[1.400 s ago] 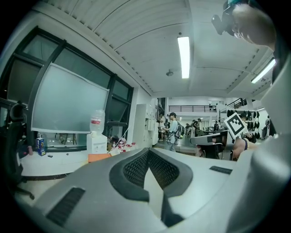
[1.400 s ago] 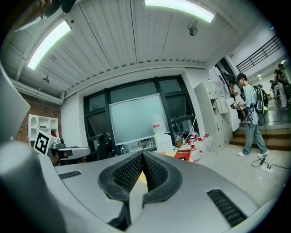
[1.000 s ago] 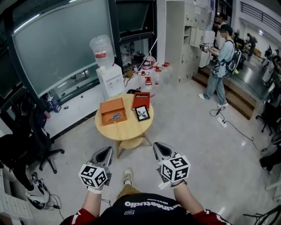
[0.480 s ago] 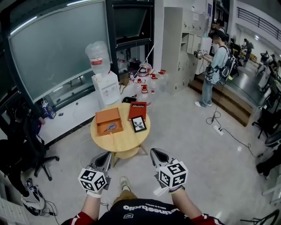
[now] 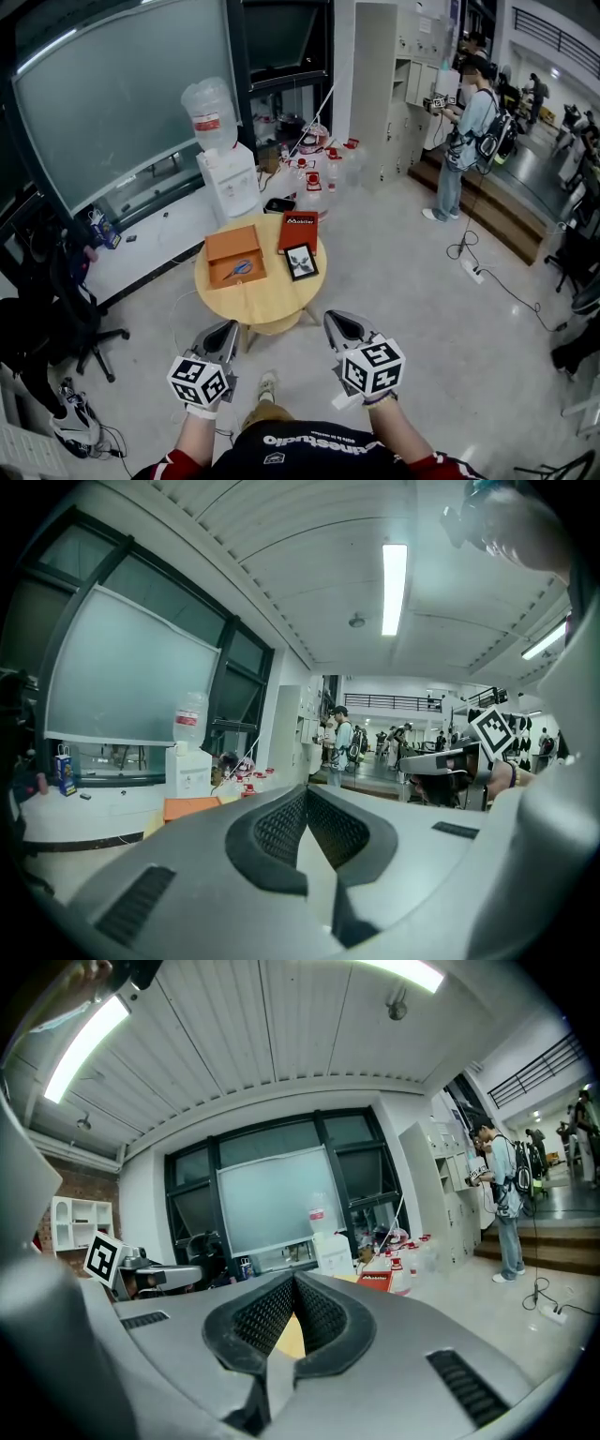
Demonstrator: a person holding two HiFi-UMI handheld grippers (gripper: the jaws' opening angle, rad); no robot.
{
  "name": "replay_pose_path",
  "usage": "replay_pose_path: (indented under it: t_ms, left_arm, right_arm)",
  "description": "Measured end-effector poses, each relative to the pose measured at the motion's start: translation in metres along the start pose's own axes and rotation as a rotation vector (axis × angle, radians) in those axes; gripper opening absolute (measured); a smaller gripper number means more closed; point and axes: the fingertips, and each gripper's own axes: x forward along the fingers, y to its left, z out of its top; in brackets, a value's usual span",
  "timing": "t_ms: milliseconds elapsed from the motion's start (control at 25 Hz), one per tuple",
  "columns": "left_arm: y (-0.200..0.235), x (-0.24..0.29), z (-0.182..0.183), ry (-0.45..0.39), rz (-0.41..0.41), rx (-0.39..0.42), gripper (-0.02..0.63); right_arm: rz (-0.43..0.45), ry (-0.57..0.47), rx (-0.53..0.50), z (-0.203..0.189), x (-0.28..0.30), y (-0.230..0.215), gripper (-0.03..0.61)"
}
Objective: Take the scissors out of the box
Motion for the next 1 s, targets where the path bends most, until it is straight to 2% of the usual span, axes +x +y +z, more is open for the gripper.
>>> replay_pose_path:
  t_ms: [240,520,1000]
  left_arm:
    - [0.029,0.018,-0.008,0.018,0.001,-0.021,0.017]
    - [0.072,0.050,0.012,-0.003,-0.006,-0.025,0.017]
    - [0.146,0.119,0.031,0.002,-0.073,-0.046,0.017]
  right_arm:
    - [-0.006,0.023,0.000,-0.002,0.032,-0.007,0.028]
    - [-0.015,0.033,-0.020,0.016,0.072,-0.011,0.028]
    - [-0.130,0.044,-0.015,0.045,0.134,-0.045,0.028]
